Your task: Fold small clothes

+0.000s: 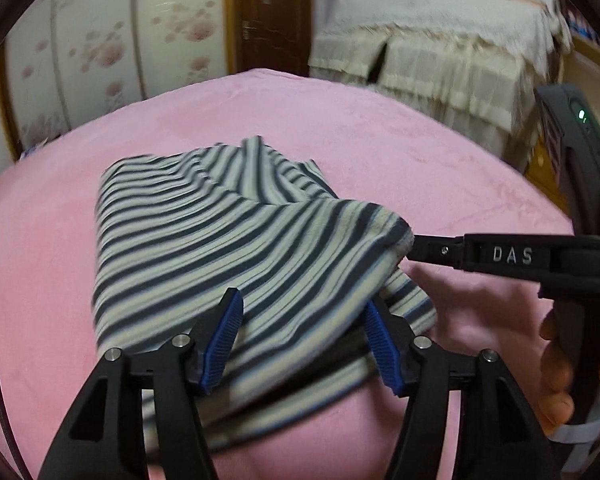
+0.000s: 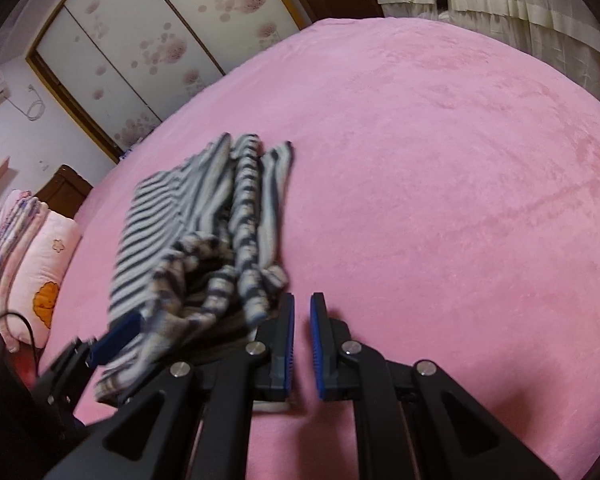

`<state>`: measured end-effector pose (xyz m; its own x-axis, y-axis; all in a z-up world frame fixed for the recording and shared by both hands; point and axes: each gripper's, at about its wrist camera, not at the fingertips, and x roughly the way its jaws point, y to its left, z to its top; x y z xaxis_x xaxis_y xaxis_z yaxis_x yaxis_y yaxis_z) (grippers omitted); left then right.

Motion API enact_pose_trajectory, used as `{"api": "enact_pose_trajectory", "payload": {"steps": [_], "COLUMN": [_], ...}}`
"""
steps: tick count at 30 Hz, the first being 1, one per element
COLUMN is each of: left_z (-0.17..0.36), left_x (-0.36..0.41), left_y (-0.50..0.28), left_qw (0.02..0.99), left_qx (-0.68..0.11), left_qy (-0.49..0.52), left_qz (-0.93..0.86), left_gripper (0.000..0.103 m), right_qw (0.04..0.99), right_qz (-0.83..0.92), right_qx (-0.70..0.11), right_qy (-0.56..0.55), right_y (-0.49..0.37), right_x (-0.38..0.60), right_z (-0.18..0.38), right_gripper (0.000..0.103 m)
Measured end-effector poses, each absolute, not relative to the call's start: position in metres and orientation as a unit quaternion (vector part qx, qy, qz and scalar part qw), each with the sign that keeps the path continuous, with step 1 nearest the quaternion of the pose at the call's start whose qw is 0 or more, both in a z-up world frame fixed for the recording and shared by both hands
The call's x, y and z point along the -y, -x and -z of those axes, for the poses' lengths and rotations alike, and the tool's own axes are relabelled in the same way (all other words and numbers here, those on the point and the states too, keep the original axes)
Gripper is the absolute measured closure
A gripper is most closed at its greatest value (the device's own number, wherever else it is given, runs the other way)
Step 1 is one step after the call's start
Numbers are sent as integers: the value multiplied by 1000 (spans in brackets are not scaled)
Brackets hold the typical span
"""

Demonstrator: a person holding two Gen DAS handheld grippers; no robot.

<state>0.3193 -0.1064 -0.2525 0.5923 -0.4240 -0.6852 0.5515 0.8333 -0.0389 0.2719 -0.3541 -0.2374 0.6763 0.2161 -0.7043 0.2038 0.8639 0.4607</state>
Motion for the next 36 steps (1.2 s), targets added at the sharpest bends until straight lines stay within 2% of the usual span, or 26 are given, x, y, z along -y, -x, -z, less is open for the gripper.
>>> {"api": "enact_pose_trajectory", "payload": {"steps": [6, 9, 10, 20, 27, 29, 30, 31, 36], "left_z": [241, 249, 252, 292, 299, 299, 299, 299, 294], "left_x": [57, 29, 21, -40, -41, -42, -41, -41, -43], "left_y": [-312, -311, -312, -334, -336, -336, -337, -337, -333], "left_qw": [901, 899, 899, 868, 862, 862, 861, 861, 862], "left_qx": [-358, -376, -381, -432, -436, -437, -438, -438, -434], "left_qy": [19, 58, 65, 192, 208, 209, 209, 210, 212], "left_qz": [242, 217, 206, 149, 152, 151, 150, 150, 151], "left_gripper": [31, 31, 31, 31, 31, 31, 31, 31, 31], "right_qw": [871, 867, 867, 858, 845, 844, 846, 846, 890], "right_qz": [-55, -68, -68, -79, -75, -78, -80, -90, -80], "right_qx": [-391, -390, -391, -430, -446, -449, -451, -451, -397], "right_qy": [-292, -304, -301, -269, -284, -281, -275, -270, -211], "right_y": [-271, -270, -270, -283, -293, -293, -293, -294, -271], "right_x": [350, 347, 346, 324, 329, 328, 326, 325, 314], "right_z": [221, 220, 220, 240, 254, 254, 253, 250, 209], "right_gripper": [92, 69, 66, 66, 66, 68, 88, 96, 97]}}
